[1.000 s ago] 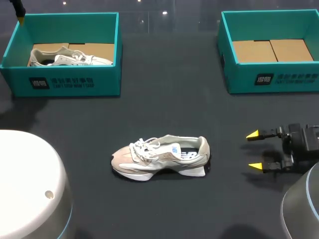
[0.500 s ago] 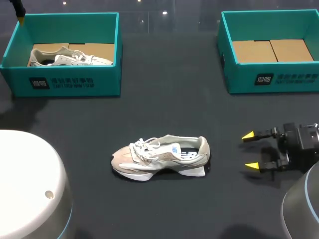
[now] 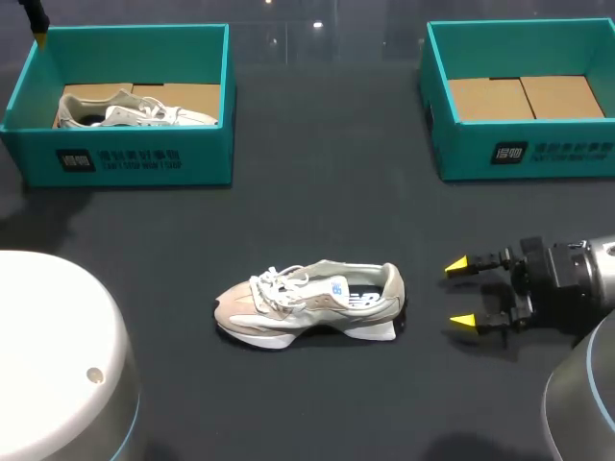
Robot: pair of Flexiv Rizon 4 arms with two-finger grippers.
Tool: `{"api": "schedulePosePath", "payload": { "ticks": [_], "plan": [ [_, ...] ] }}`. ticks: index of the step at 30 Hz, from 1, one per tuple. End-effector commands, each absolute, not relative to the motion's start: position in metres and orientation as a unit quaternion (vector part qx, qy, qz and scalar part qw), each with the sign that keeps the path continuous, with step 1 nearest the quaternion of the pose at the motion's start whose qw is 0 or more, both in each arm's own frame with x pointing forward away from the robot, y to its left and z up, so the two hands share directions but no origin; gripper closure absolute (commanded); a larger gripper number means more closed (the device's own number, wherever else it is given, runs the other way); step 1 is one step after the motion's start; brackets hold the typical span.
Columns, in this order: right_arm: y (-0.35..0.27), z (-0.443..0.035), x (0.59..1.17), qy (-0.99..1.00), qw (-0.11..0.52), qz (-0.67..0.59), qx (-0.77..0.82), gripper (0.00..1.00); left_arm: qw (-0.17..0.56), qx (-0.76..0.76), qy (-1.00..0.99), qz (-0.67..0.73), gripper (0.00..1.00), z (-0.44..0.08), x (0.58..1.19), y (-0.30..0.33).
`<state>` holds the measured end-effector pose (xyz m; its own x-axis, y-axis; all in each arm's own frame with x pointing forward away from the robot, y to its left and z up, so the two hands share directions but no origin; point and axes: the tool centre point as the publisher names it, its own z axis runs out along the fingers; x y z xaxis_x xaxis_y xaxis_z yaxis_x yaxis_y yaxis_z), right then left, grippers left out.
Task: Take the shoe out of the shoebox, open the shoe tongue, remove and reinsert the insole, then place the shoe into the shoebox
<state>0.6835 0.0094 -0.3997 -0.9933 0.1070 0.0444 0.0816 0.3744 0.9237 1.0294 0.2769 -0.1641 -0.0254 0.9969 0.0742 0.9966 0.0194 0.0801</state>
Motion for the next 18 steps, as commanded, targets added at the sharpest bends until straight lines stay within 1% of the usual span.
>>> {"api": "schedulePosePath", "payload": {
  "ticks": [1, 18],
  "plan": [
    [0.019, -0.399, 0.681, 0.829, 0.016, 0.555, 0.064, 0.00, 0.001, 0.698, 0.714, 0.056, 0.00, -0.164, 1.029, 0.277],
    [0.050, -0.395, 0.678, 0.827, 0.029, 0.558, 0.071, 0.00, 0.001, 0.698, 0.714, 0.056, 0.00, -0.164, 1.029, 0.277]
  ]
}}
